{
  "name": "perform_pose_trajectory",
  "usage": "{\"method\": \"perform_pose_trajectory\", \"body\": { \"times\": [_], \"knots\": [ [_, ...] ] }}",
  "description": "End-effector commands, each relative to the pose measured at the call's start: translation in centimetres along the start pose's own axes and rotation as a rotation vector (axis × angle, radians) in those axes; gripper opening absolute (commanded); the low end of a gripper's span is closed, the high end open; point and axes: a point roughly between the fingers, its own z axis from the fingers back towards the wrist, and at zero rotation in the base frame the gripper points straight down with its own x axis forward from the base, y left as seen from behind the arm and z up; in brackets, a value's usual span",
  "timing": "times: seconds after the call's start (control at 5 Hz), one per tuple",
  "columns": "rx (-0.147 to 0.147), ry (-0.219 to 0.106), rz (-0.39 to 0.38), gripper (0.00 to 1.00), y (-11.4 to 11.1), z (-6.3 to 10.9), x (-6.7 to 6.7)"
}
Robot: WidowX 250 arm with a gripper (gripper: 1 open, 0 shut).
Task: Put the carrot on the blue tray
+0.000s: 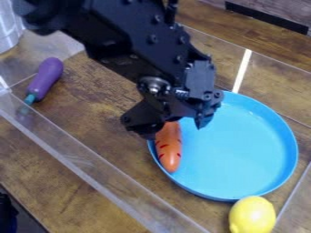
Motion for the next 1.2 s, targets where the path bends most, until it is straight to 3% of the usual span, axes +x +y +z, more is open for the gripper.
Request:
{"method": "perform_pose_trajectory", "body": {
  "times": [0.0,0.4,0.8,1.0],
  "knots": [
    [-0.035,-0.025,-0.003,0.0,-1.5,0.5,0.7],
    [-0.02,-0.049,-0.036,0.0,-1.1,1.8,1.9],
    [-0.026,-0.049,-0.052,0.0,-2.0,3.8,3.1],
    [-0.038,-0.051,-0.059,0.0,-2.6,4.4,2.6]
  ]
}}
